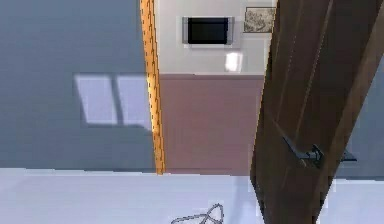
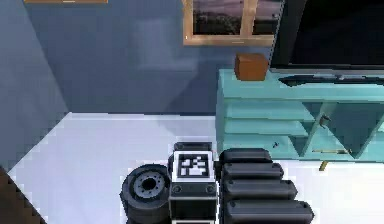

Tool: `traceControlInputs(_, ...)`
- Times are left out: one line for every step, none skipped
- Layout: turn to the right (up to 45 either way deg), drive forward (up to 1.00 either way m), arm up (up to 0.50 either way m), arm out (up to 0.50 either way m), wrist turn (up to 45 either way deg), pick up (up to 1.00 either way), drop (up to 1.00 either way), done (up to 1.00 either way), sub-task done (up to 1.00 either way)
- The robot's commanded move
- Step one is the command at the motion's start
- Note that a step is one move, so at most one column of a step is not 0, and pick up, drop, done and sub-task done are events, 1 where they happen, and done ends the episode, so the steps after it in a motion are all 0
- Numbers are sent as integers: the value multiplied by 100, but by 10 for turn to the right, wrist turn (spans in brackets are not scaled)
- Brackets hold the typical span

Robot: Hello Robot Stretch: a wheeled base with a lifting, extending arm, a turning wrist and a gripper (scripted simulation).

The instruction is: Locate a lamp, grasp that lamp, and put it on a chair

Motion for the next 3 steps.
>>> traceControlInputs(0,100,0,0,0,0,0,0,0)
traceControlInputs(0,75,0,0,0,0,0,0,0)
traceControlInputs(-270,0,0,0,0,0,0,0,0)
